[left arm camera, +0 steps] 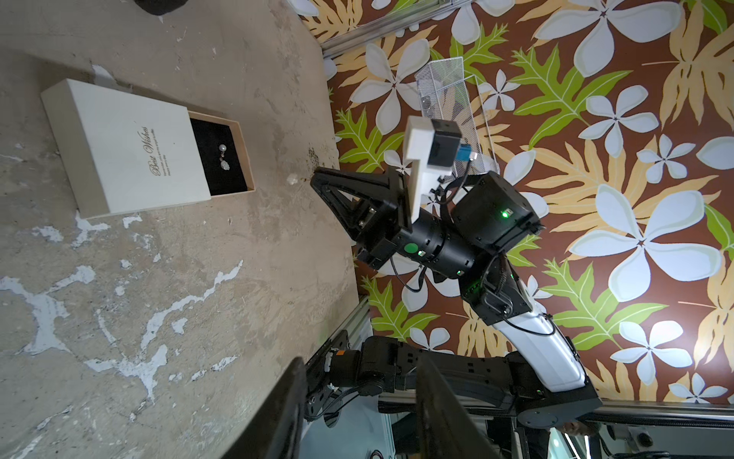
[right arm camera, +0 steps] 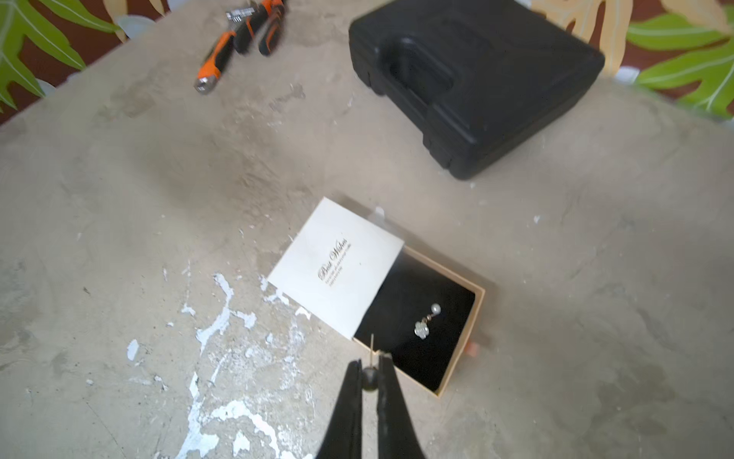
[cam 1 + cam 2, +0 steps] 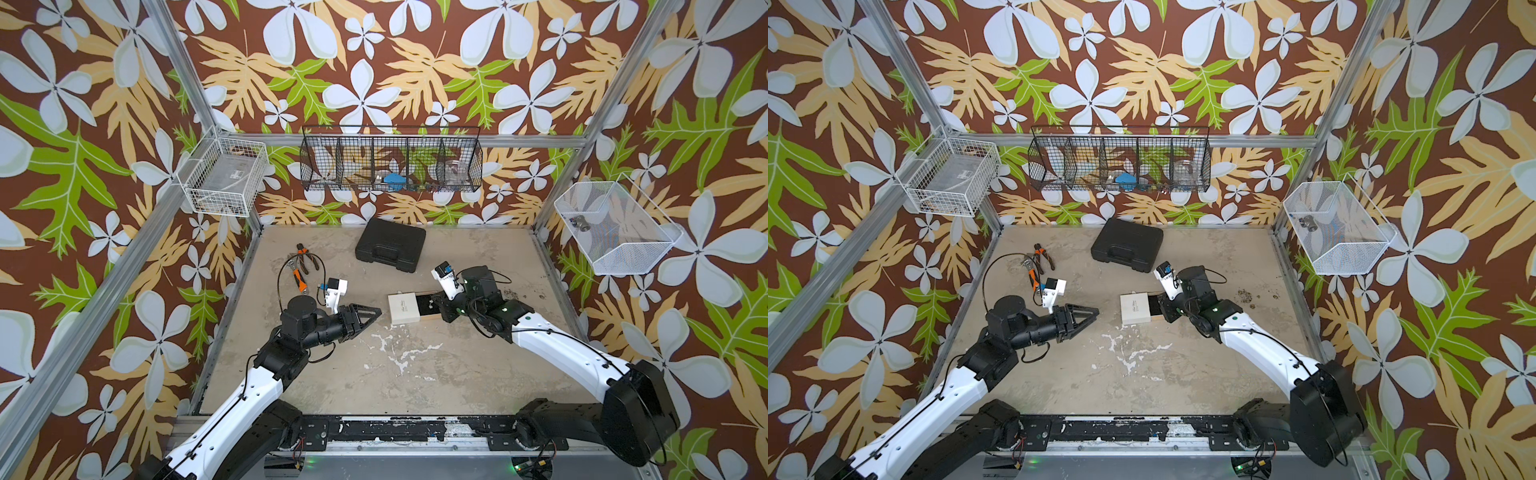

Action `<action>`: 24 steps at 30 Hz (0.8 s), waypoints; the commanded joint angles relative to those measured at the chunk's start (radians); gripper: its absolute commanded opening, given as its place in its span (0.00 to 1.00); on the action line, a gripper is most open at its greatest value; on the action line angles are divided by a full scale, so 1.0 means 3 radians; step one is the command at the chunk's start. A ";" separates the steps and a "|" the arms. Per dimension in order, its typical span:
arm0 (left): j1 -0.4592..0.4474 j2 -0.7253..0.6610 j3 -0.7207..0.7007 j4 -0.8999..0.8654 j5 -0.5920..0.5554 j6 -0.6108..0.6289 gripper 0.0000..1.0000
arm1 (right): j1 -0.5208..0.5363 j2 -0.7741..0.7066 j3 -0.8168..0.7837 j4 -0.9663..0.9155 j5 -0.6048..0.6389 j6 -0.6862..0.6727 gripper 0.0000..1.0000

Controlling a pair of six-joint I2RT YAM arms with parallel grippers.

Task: Place the earrings into the drawer-style jewelry box
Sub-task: Insert the earring into the inner lining.

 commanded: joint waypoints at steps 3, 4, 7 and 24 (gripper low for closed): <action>0.0006 -0.0075 -0.0015 -0.0153 -0.0071 0.0134 0.46 | -0.0042 0.0315 0.0186 -0.0422 -0.0084 -0.0085 0.06; 0.0006 -0.0085 -0.0015 -0.0173 -0.0078 0.0152 0.46 | -0.0048 0.0392 0.0231 -0.0474 -0.0113 -0.0115 0.06; 0.0006 -0.0099 -0.0005 -0.0223 -0.0096 0.0204 0.46 | -0.0054 0.0609 0.0382 -0.0625 -0.0143 -0.0171 0.06; 0.0010 -0.0111 0.0025 -0.0369 -0.0234 0.0425 0.46 | -0.0119 0.1403 0.1035 -0.1018 -0.0293 -0.0393 0.06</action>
